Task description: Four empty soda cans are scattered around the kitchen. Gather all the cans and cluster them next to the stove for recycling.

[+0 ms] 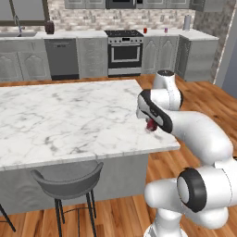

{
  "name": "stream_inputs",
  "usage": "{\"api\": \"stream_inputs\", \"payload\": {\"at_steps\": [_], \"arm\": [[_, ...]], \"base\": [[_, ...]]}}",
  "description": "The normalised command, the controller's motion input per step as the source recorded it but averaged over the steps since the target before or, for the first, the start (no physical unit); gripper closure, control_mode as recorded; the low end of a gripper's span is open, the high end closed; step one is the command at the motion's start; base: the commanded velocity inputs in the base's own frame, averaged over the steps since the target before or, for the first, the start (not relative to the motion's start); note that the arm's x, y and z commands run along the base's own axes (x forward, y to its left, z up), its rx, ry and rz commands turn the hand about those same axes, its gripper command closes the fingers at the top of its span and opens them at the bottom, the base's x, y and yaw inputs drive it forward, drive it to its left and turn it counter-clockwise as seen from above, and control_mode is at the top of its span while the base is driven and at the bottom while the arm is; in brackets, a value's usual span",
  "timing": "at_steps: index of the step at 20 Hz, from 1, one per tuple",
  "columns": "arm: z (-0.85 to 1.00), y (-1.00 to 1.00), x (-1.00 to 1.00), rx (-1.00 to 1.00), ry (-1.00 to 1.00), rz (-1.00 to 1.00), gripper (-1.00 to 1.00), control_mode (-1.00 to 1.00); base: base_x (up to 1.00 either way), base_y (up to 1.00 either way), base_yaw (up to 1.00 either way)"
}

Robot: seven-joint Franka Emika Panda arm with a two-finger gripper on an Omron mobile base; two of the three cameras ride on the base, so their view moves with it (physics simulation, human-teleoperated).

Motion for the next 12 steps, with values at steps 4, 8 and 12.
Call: {"api": "stream_inputs", "payload": {"at_steps": [4, 8, 12], "arm": [[0.19, 0.00, -0.22, 0.00, -0.06, -0.07, 1.00, -1.00], [0.18, 0.00, -0.15, 0.00, -0.05, -0.08, 1.00, -1.00], [0.14, 0.00, -0.11, 0.00, -0.04, -0.03, 1.00, -1.00]], "base": [[0.00, 0.00, 0.00], [0.00, 0.00, 0.00], [0.00, 0.00, 0.00]]}}
